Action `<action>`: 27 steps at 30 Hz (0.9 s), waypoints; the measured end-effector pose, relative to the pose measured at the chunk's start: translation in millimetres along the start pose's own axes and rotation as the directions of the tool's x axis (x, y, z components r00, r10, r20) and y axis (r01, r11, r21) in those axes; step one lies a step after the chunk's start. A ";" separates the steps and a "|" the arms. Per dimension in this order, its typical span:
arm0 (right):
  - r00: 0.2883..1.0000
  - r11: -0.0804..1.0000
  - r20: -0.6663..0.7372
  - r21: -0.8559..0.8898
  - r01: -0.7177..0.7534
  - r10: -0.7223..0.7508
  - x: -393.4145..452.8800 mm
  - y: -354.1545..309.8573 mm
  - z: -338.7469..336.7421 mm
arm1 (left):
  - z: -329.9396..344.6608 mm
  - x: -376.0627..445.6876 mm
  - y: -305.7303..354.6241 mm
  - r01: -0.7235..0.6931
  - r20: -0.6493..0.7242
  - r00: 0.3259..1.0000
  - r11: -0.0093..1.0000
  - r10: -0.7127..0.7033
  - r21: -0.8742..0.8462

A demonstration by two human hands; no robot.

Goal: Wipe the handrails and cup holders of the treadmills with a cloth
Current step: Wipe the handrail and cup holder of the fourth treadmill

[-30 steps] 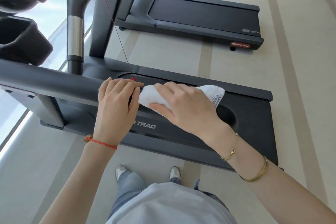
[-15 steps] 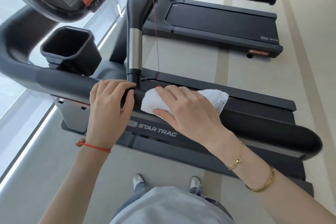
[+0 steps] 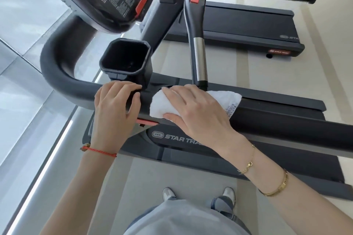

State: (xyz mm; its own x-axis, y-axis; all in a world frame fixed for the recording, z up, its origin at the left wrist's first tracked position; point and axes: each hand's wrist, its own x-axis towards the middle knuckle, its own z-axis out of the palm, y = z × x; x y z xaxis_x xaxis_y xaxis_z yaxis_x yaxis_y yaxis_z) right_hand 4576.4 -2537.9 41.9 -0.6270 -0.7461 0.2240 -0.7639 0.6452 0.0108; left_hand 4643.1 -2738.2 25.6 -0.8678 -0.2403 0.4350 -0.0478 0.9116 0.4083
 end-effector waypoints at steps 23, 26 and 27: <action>0.998 0.973 -0.045 0.228 -0.033 0.044 42.0 -27.0 5.9 | -26.2 46.8 -58.1 0.107 -0.081 0.990 0.991 -0.113 -0.077; 0.957 0.834 0.048 0.480 -0.272 0.285 57.3 -10.7 0.4 | -26.6 60.6 -63.1 0.110 -0.104 0.988 0.991 -0.117 -0.079; 0.940 0.800 0.044 0.511 -0.313 0.339 63.4 -2.5 0.2 | -26.4 64.8 -64.7 0.109 -0.107 0.987 0.991 -0.116 -0.075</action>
State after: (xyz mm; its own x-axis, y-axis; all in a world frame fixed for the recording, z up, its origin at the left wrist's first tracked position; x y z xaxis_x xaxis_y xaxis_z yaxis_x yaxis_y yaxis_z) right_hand 4538.5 -2586.9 55.9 -0.8551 -0.4893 0.1713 -0.4932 0.6660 -0.5596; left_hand 4603.1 -2821.5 48.6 -0.7983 -0.3792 0.4679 -0.1044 0.8523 0.5125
